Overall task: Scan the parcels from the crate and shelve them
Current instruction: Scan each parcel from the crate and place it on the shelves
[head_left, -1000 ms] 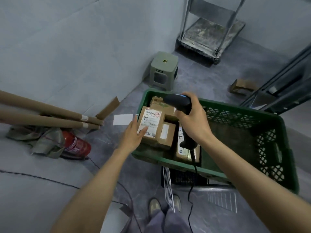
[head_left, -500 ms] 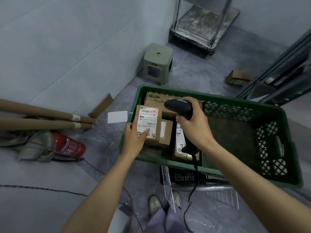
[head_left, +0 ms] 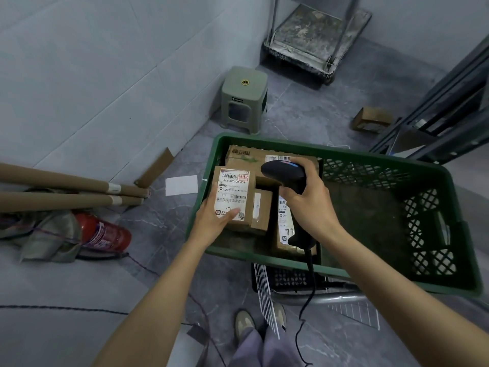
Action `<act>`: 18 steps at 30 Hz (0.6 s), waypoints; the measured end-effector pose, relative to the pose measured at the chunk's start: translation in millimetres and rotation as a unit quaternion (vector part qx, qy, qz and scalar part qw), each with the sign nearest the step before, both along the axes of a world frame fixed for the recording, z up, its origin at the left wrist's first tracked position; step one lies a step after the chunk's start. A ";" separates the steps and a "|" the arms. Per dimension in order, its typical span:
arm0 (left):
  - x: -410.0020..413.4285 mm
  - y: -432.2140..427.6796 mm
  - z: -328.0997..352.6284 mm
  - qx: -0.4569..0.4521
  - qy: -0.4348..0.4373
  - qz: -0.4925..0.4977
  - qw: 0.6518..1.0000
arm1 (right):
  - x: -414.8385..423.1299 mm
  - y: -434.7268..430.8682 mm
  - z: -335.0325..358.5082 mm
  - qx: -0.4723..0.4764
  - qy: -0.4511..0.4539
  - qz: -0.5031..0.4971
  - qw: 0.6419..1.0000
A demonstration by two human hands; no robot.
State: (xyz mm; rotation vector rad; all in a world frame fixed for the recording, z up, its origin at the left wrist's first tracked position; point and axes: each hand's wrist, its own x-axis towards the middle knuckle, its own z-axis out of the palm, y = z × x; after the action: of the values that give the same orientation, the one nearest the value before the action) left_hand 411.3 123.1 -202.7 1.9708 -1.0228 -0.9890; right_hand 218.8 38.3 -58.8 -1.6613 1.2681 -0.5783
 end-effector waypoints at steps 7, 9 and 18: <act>-5.1 2.2 3.5 -0.009 0.021 0.025 0.999 | 1.8 2.7 -1.7 0.000 0.004 -0.009 1.000; -6.3 2.4 4.5 -0.010 0.024 0.033 0.999 | 1.9 3.8 0.7 -0.001 0.003 -0.012 1.000; -13.3 1.9 25.1 -0.019 0.015 0.043 0.999 | -11.2 9.1 28.1 -0.019 -0.021 -0.033 0.999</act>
State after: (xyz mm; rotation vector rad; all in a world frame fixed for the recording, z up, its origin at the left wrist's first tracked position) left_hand 398.0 125.0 -177.6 1.9465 -0.9267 -0.9423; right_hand 207.5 47.4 -30.8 -1.6355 1.2933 -0.6773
